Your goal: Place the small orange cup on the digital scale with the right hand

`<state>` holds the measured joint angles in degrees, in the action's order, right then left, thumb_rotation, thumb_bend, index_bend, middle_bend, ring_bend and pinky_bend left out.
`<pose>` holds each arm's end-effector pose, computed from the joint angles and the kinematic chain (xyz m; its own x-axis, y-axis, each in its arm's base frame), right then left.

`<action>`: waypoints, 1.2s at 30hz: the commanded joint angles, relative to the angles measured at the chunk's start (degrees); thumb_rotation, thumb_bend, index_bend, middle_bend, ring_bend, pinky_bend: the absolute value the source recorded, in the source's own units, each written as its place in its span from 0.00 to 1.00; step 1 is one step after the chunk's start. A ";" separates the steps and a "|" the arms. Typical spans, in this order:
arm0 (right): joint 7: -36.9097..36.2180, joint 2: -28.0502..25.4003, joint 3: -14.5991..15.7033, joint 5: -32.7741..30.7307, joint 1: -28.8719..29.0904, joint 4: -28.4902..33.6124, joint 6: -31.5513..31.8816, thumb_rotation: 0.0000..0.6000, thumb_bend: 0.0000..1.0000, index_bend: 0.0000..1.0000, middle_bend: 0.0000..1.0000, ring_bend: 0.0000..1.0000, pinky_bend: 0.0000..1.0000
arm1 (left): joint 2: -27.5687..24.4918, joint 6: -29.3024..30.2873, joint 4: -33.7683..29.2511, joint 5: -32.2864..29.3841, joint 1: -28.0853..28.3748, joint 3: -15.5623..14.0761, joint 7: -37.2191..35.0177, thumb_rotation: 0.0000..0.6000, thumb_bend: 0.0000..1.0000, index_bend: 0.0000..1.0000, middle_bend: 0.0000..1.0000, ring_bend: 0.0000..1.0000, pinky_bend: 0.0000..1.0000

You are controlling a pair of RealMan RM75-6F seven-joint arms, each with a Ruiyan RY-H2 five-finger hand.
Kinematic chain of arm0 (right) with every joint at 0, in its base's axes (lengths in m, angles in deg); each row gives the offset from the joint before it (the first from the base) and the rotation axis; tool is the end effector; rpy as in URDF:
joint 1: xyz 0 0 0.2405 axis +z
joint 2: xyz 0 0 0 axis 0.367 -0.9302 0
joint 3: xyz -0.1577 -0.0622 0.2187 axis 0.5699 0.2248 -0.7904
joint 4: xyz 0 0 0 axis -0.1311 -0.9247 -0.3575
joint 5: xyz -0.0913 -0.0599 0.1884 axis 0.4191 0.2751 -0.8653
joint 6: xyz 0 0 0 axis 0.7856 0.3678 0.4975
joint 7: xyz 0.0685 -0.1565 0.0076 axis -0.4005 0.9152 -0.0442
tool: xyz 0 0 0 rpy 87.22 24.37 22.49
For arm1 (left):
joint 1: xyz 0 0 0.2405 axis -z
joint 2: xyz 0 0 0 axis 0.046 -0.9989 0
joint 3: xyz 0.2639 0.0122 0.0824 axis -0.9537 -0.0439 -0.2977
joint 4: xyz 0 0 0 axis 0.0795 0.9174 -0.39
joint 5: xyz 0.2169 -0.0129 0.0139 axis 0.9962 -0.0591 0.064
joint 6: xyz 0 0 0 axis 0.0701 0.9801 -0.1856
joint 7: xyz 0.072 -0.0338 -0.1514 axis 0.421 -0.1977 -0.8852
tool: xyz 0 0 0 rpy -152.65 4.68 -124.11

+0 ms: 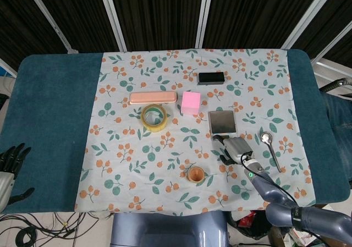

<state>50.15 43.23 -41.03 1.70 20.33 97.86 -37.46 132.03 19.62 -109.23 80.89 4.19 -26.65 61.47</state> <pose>-0.2188 -0.3684 -0.0228 0.3739 -0.5041 0.7785 -0.9273 -0.2179 0.3043 -0.3285 0.1696 0.1695 0.5229 0.0663 0.8498 0.8516 -0.0825 -0.5176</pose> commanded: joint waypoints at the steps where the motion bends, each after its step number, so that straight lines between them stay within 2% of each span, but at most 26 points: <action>1: -0.02 -0.01 0.03 0.00 0.01 0.01 -0.04 1.00 0.41 0.17 0.89 0.99 0.97 | 0.00 -0.01 -0.03 -0.01 0.00 0.00 0.00 1.00 0.12 0.01 0.00 0.00 0.14; 12: 0.32 -0.06 0.35 -0.09 0.04 0.02 -0.05 1.00 0.41 0.18 0.89 0.99 0.97 | 0.00 -0.01 -0.02 -0.01 -0.02 -0.02 0.03 1.00 0.12 0.01 0.00 0.00 0.14; 24: 1.11 0.21 1.02 -0.69 0.37 -0.23 -0.80 1.00 0.41 0.26 0.89 0.99 0.97 | 0.00 -0.08 -0.05 -0.06 0.01 -0.01 0.07 1.00 0.12 0.01 0.00 0.00 0.15; 30: 0.99 0.19 0.63 -0.72 0.48 -0.07 -0.49 1.00 0.41 0.26 0.89 0.99 0.97 | -0.01 -0.08 -0.10 -0.09 0.00 -0.01 0.15 1.00 0.12 0.01 0.00 0.00 0.15; 36: -0.07 -0.58 -0.71 0.02 0.17 1.10 1.32 1.00 0.41 0.19 0.89 0.99 0.97 | -0.07 -0.09 -0.16 -0.05 0.00 -0.03 0.12 1.00 0.12 0.01 0.00 0.00 0.16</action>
<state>50.30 42.82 -41.49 1.50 20.58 98.74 -36.43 131.97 19.53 -109.39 80.83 4.18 -26.68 61.59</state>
